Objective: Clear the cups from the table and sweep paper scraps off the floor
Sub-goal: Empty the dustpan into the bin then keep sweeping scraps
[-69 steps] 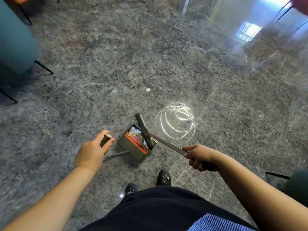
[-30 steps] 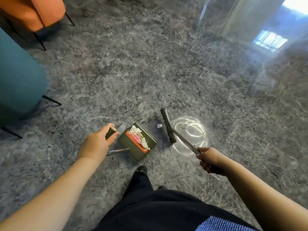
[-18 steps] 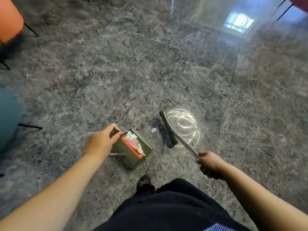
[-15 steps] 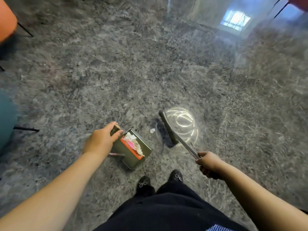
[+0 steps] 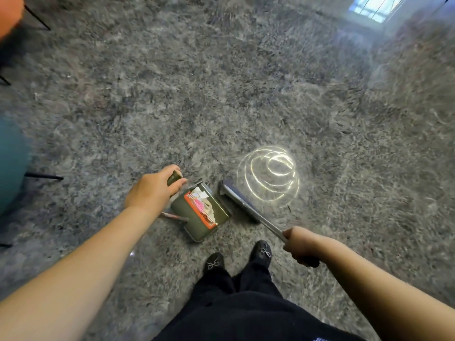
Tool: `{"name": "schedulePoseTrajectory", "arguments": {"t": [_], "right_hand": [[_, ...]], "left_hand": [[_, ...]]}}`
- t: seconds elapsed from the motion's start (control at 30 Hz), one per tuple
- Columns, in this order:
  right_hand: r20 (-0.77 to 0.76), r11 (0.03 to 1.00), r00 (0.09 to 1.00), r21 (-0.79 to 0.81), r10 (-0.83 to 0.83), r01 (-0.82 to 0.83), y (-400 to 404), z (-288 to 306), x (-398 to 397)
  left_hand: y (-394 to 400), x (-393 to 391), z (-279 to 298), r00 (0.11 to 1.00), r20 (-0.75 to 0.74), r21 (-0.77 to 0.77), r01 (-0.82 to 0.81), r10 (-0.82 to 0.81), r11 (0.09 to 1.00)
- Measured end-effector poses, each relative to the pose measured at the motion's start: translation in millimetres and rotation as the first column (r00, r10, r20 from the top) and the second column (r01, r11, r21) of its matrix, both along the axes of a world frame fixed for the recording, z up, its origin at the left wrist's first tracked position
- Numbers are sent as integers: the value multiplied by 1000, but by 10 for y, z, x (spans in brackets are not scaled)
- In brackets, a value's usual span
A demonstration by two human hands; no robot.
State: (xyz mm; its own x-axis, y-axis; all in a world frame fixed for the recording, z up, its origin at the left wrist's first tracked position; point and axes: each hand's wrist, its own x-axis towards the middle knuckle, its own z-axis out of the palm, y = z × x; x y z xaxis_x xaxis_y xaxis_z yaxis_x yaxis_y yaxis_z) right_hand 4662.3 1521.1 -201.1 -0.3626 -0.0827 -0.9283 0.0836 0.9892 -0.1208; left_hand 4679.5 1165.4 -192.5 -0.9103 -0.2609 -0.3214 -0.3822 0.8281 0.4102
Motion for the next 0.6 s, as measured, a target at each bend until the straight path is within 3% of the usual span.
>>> {"name": "schedulePoseTrajectory", "arguments": {"t": [0.07, 0.27, 0.6], "right_hand": [[17, 999, 1000, -30, 15, -15, 21, -9, 52], [148, 946, 946, -110, -289, 306, 128, 14, 64], [94, 870, 886, -169, -454, 463, 264, 154, 214]], "left_hand": [[11, -13, 7, 1000, 10, -7, 0, 0, 1000], [44, -6, 33, 999, 19, -38, 29, -28, 999], [-47, 179, 66, 1000, -8, 41, 18, -17, 999]]}}
